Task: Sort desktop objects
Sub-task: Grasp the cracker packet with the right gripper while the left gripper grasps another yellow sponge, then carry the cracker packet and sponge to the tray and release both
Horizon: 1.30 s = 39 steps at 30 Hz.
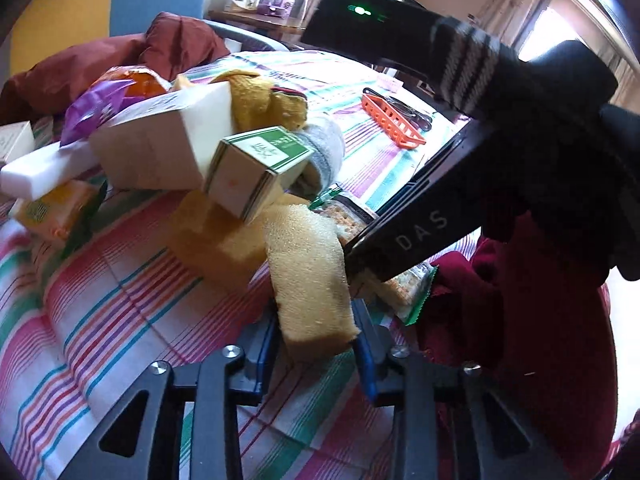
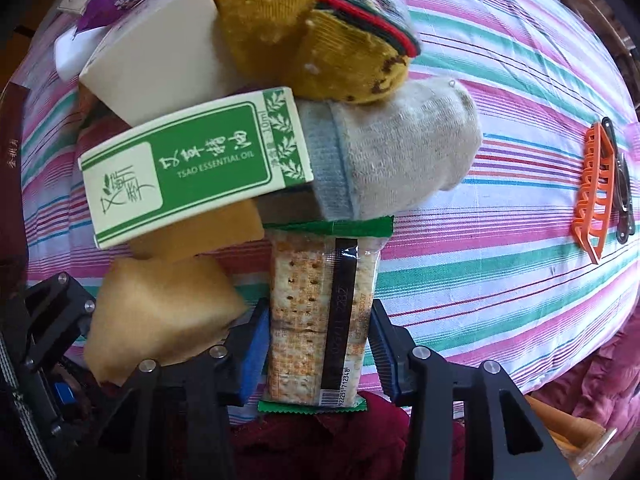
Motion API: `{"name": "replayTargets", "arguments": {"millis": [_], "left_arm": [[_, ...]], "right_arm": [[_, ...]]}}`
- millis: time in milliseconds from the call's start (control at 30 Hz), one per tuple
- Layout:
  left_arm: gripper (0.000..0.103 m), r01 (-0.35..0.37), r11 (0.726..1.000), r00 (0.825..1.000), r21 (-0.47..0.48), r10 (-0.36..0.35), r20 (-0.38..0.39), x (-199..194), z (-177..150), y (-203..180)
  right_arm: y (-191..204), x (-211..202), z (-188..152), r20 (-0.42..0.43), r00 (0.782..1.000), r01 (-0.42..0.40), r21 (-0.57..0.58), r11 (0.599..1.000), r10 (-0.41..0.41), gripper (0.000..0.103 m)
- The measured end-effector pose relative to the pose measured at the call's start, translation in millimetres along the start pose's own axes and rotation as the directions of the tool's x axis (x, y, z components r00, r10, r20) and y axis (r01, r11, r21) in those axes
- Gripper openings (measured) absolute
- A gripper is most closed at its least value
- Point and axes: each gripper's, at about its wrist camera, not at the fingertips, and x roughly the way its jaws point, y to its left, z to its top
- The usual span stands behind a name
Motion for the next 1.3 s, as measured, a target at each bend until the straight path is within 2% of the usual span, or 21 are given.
{"name": "replayTargets", "arguments": {"millis": [267,467,733,900,1000,1133,1167,1200,1267,1300], "left_arm": [[0.030,-0.020,1.000,0.999,-0.009,0.021,0.026,-29,-22,8],[0.030,-0.074,0.997,0.995,-0.029,0.076,0.061,-66,-49,26],[0.030,-0.124,0.984,0.983,-0.126,0.139,0.118,-98,-65,44],[0.030,-0.143,0.975,0.976,-0.170,0.167,0.142,-118,-79,50],[0.030,-0.149,0.970,0.969,-0.190,0.181,0.165,-128,-82,55],[0.030,-0.159,0.962,0.957,-0.223,0.206,0.206,-146,-85,61],[0.030,-0.157,0.960,0.954,-0.232,0.209,0.216,-152,-86,64],[0.030,-0.158,0.957,0.950,-0.243,0.215,0.226,-158,-88,66],[0.030,-0.171,0.949,0.941,-0.264,0.236,0.241,-169,-91,71],[0.030,-0.180,0.944,0.936,-0.276,0.251,0.249,-175,-93,74]], "right_arm": [[8,-11,-8,-0.001,1.000,0.015,-0.068,0.998,-0.015,0.047],[28,-21,-26,0.019,0.998,0.058,-0.152,0.987,-0.055,0.047],[74,-40,-74,0.076,0.997,0.036,-0.210,0.977,-0.020,0.047],[90,-61,-98,0.142,0.990,0.014,-0.202,0.979,0.015,0.047],[100,-76,-113,0.197,0.980,0.013,-0.186,0.982,0.024,0.047],[113,-103,-129,0.282,0.956,-0.018,-0.202,0.979,0.075,0.047],[121,-111,-115,0.299,0.950,-0.026,-0.213,0.977,0.090,0.047],[130,-121,-118,0.323,0.939,-0.044,-0.229,0.972,0.119,0.047],[108,-129,-95,0.355,0.922,-0.063,-0.258,0.964,0.156,0.047],[118,-135,-95,0.373,0.910,-0.077,-0.277,0.958,0.181,0.047]]}}
